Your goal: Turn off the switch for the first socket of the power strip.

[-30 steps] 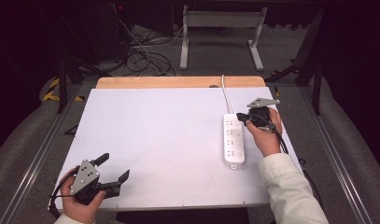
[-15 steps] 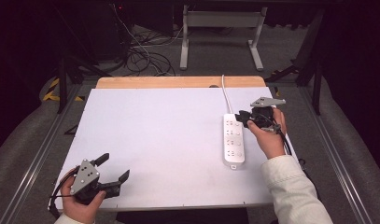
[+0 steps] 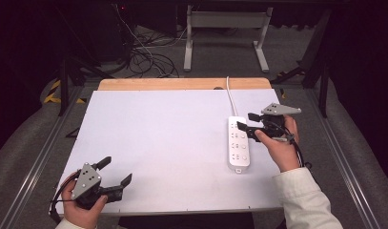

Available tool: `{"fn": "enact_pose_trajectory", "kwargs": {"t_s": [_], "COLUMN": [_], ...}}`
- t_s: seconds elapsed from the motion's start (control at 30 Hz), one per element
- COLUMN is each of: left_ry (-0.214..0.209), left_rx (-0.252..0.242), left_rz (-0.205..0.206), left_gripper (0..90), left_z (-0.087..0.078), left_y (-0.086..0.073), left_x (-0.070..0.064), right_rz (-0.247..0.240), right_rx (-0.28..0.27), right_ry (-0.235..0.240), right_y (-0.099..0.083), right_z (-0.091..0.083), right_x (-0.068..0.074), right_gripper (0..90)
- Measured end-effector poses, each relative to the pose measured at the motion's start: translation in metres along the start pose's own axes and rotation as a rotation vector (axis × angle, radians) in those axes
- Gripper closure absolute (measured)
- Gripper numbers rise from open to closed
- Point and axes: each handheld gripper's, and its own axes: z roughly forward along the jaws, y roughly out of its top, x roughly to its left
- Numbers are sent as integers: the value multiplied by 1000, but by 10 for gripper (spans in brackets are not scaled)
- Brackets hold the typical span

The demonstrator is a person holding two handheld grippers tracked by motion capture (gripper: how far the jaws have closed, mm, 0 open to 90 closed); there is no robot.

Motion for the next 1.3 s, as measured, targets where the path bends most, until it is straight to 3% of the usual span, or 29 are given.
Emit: {"fn": "enact_pose_trajectory", "kwargs": {"t_s": [0.3,0.67,1.0,1.3], "left_ry": [-1,-14,-18,-16], "left_rx": [0,-1,-1,-4], "left_rz": [11,-1,15,15], "left_gripper": [124,118,108,108], "left_z": [-1,-2,-4,-4], "left_y": [1,1,2,2], "left_x": [1,0,0,0], "right_rz": [-22,-37,-40,-59], "right_rx": [-72,-94,-96,-51], "right_ry": [35,74,129,152], "right_y": [-11,-30,-57,-83], "right_z": [-26,-51,-58,-51], "right_x": [19,34,44,48], "right_gripper": [302,280,253,233]}}
